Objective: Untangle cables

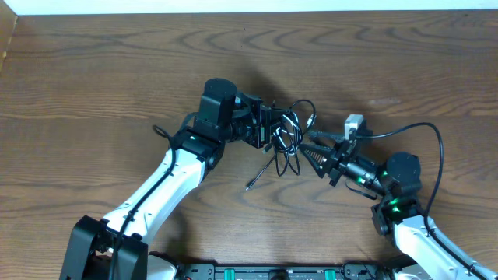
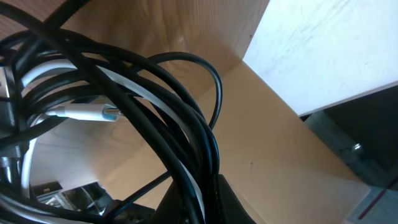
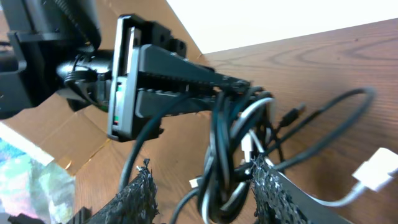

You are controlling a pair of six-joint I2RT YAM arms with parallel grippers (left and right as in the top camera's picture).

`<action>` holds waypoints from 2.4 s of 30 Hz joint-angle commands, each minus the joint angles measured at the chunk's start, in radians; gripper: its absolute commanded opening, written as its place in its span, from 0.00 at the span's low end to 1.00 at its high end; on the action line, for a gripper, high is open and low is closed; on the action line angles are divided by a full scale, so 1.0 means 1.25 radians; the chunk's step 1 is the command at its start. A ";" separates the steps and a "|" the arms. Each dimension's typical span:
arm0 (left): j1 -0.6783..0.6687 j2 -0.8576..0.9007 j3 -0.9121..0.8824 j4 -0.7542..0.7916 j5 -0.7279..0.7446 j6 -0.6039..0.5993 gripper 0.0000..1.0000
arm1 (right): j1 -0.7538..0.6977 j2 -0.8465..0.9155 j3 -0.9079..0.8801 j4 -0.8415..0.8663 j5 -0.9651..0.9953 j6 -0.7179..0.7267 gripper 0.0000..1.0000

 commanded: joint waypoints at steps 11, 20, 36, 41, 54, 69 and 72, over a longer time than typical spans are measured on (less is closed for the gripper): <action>-0.041 -0.010 0.009 0.003 0.060 0.070 0.08 | 0.092 0.002 0.008 -0.009 0.170 -0.063 0.29; -0.042 -0.010 0.009 0.004 0.116 0.080 0.08 | 0.094 0.002 0.008 -0.027 0.170 -0.063 0.11; -0.016 -0.010 0.009 0.003 0.145 0.757 0.45 | 0.078 0.002 0.059 -0.099 0.255 -0.013 0.01; -0.016 -0.009 0.006 0.003 0.145 0.873 0.46 | 0.078 0.002 0.154 -0.291 0.266 -0.013 0.01; -0.017 -0.009 -0.003 -0.202 -0.065 1.093 0.41 | 0.031 0.002 0.385 -0.665 0.275 0.072 0.01; -0.140 -0.010 -0.003 -0.164 -0.069 1.297 0.40 | 0.031 0.002 0.388 -0.716 0.303 0.179 0.01; -0.175 -0.010 -0.003 -0.159 -0.111 1.312 0.40 | 0.031 0.002 0.388 -0.722 0.313 0.182 0.01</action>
